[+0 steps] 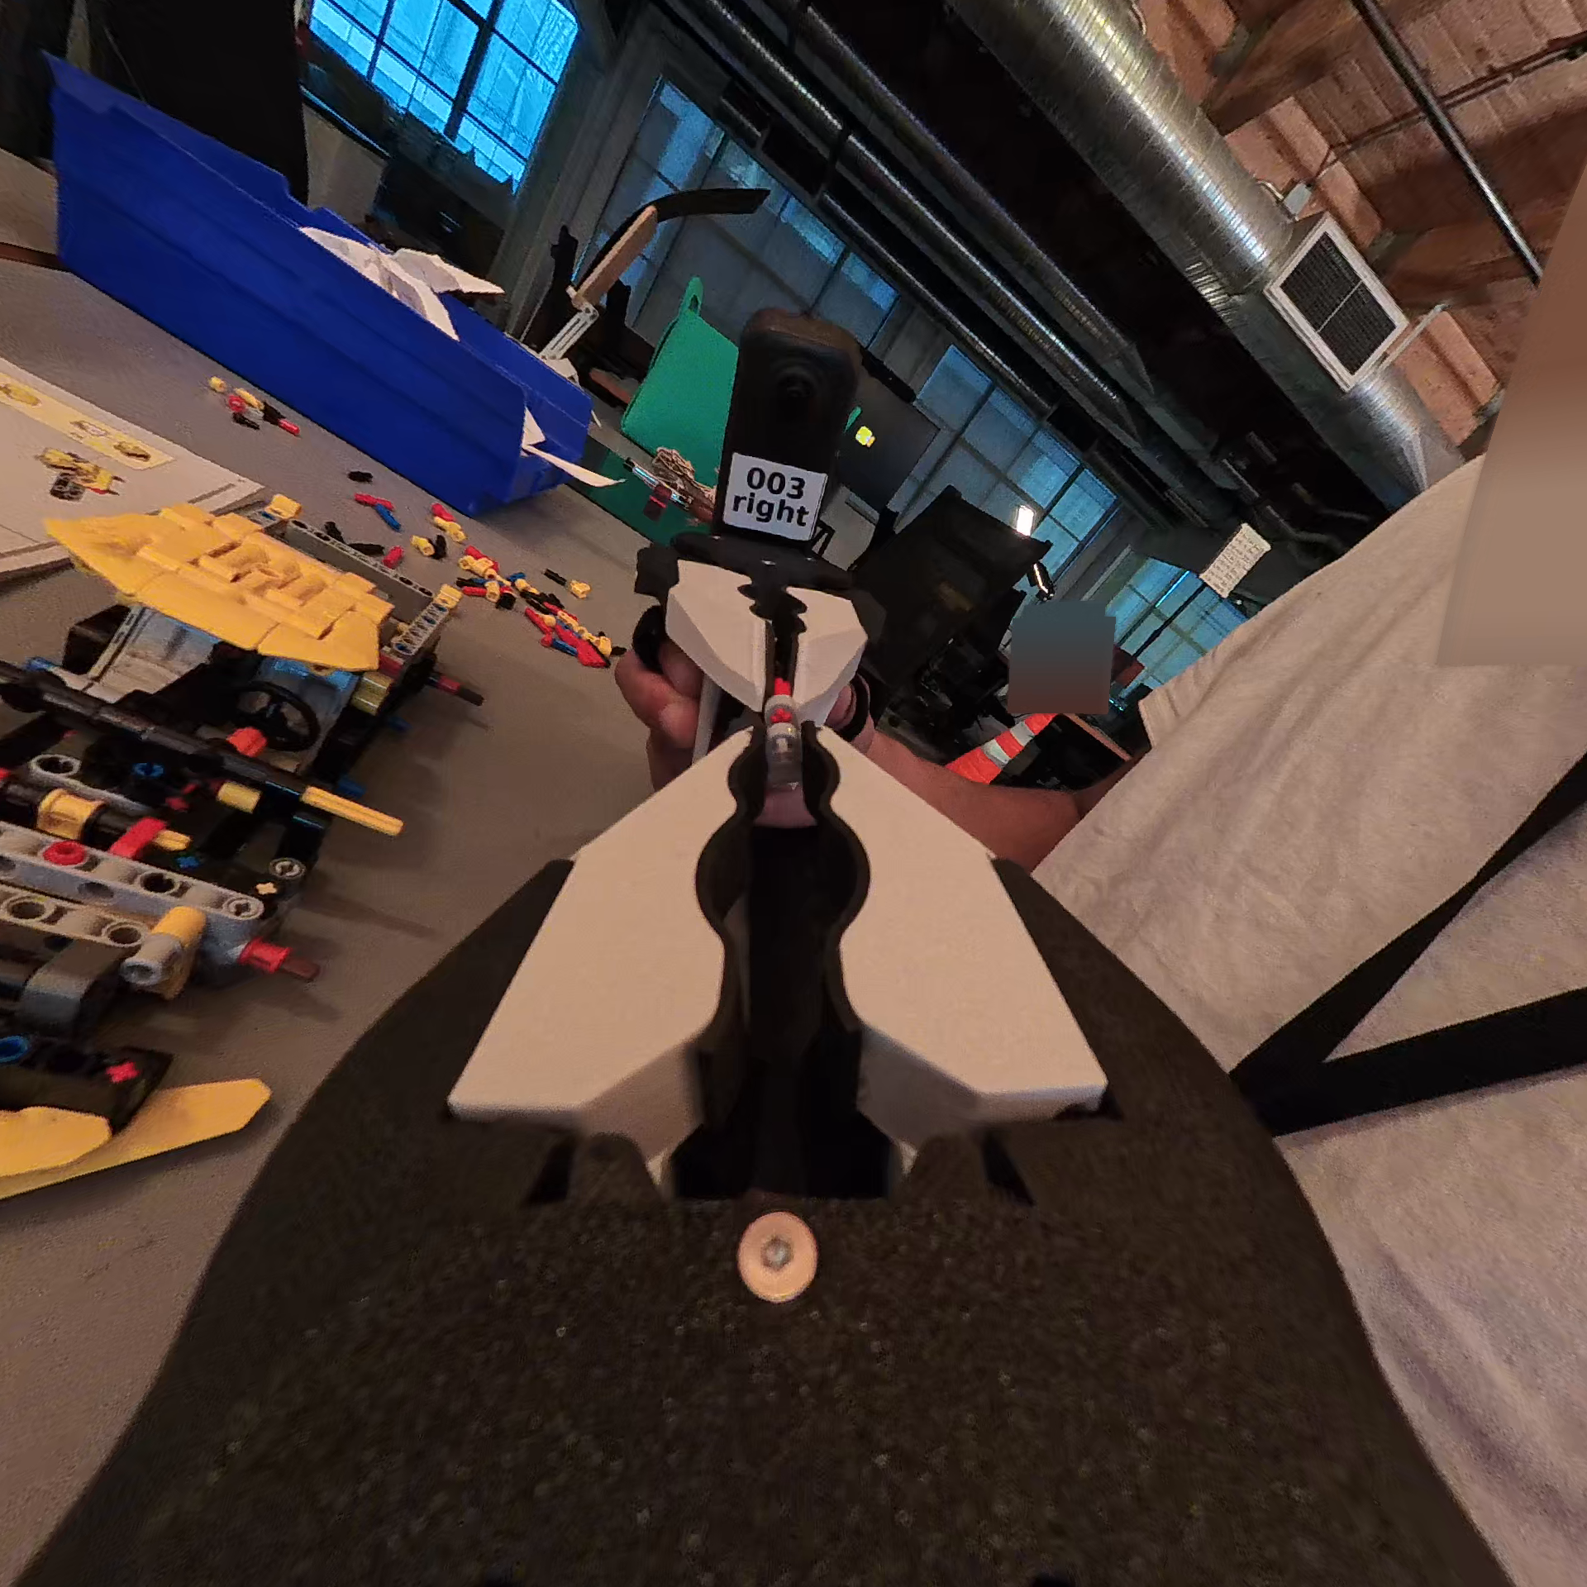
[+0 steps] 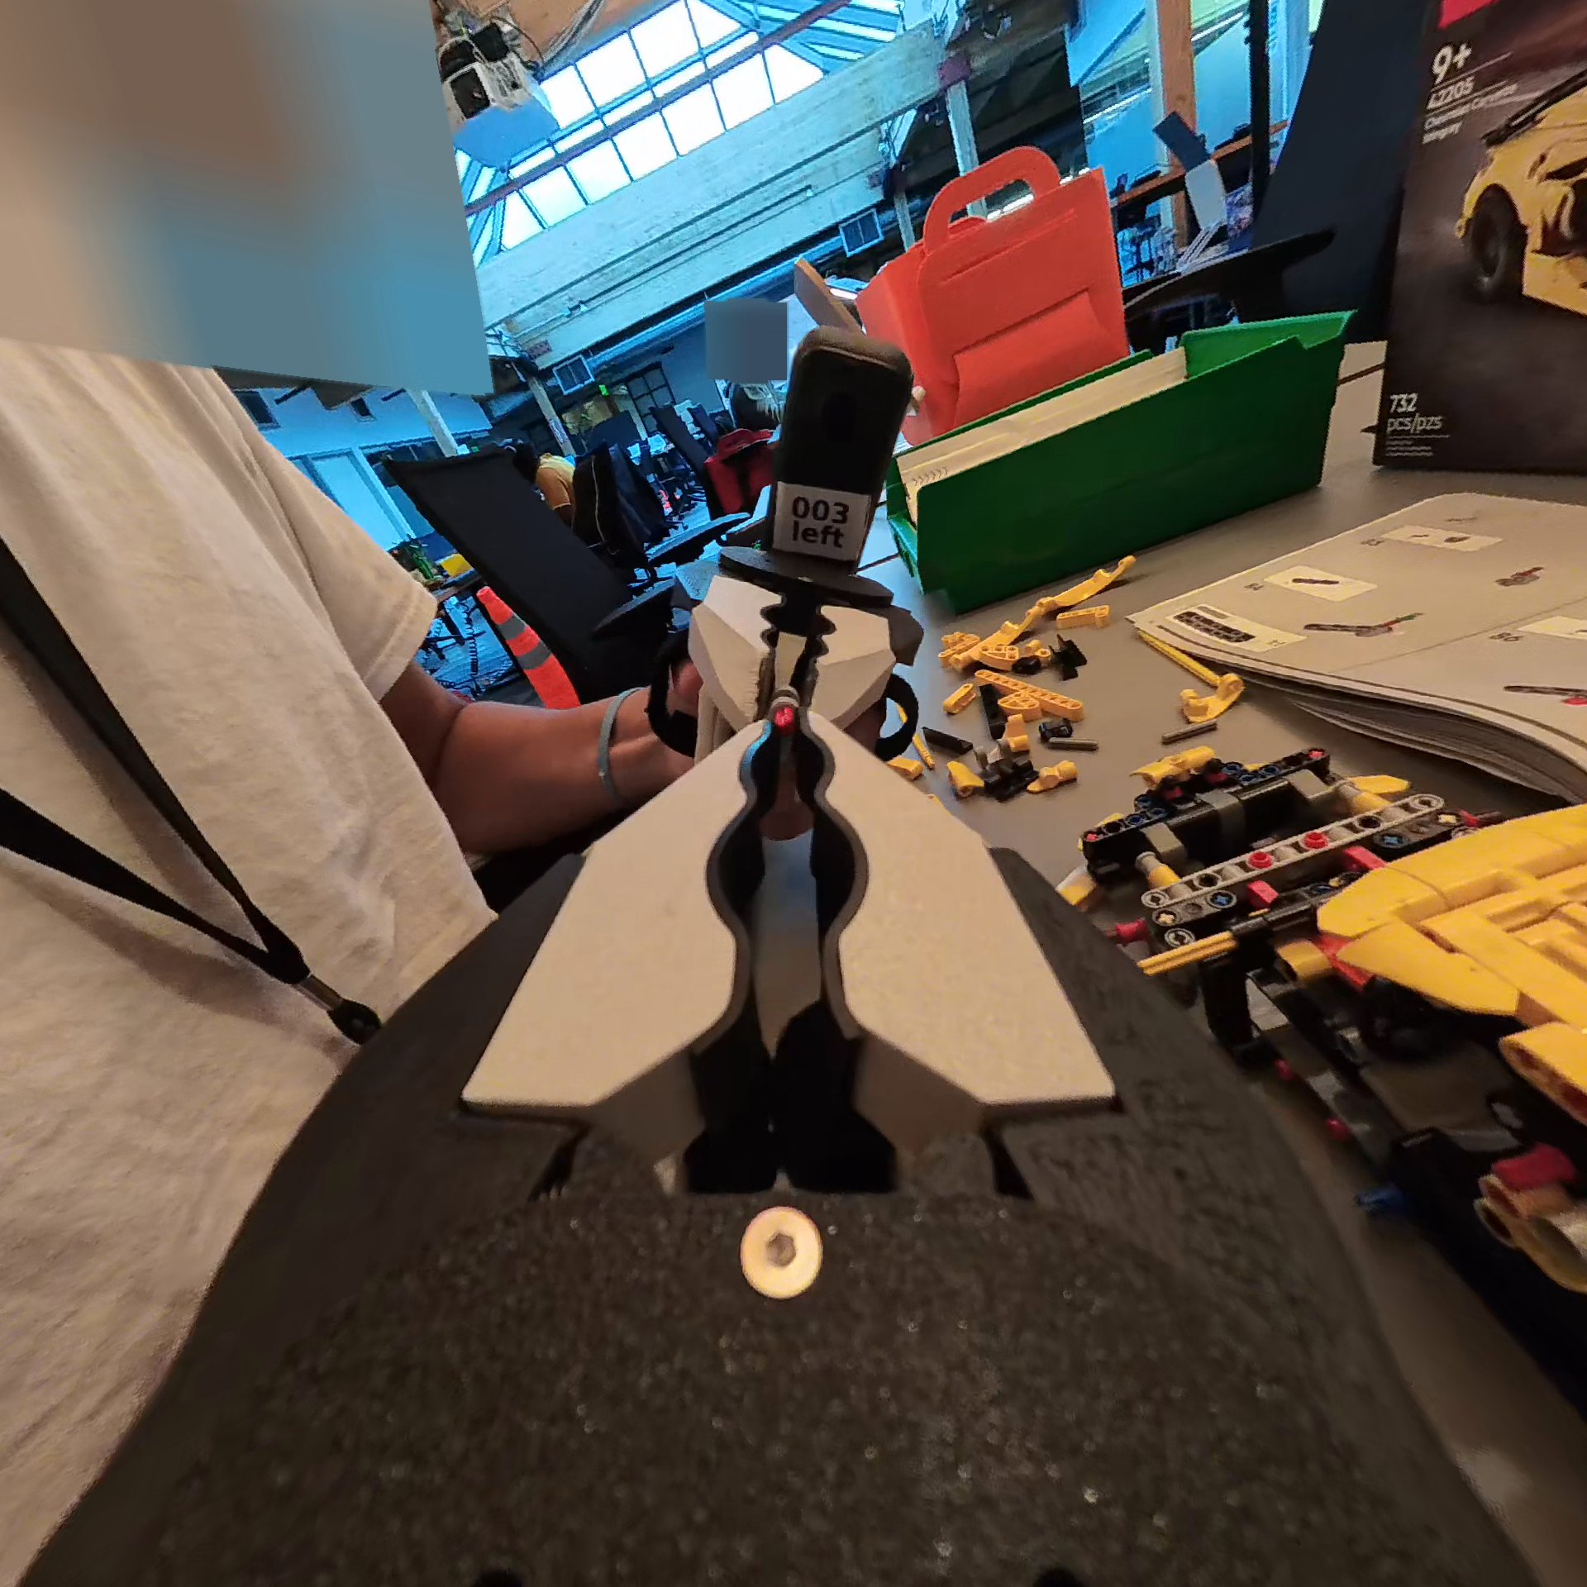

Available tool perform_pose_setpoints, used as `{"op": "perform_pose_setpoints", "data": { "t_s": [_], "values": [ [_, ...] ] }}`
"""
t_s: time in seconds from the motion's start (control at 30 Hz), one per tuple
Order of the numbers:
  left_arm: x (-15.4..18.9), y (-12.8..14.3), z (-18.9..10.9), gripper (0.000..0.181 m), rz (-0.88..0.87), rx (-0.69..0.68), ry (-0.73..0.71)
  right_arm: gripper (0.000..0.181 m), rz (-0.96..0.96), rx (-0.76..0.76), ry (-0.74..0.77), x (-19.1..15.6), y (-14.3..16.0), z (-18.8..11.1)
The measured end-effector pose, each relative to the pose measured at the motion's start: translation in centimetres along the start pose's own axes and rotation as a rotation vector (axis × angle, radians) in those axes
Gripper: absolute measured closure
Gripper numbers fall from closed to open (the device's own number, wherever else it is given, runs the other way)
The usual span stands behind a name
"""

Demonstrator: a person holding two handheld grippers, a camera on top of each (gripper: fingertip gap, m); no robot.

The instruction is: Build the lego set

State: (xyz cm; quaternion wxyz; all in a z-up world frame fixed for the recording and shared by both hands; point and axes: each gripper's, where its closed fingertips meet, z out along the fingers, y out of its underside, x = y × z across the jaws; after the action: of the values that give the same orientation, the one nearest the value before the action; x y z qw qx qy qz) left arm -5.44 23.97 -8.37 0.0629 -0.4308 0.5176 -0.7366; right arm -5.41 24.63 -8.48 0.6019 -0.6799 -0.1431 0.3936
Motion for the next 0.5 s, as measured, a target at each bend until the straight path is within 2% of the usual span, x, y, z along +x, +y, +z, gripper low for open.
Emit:
{"op": "perform_pose_setpoints", "data": {
  "t_s": [0.2, 0.5],
  "values": [
    [-0.07, -0.05, -0.11, 0.174, -0.002, 0.003, -0.002, 0.179, 0.003, -0.002, 0.001, 0.07, 0.01, 0.06],
    [-0.22, -0.44, -0.07, 0.174, -0.057, 0.045, 0.011, 0.179, -0.092, 0.005, 0.079, 0.39, -0.37, -0.11]
  ]
}}
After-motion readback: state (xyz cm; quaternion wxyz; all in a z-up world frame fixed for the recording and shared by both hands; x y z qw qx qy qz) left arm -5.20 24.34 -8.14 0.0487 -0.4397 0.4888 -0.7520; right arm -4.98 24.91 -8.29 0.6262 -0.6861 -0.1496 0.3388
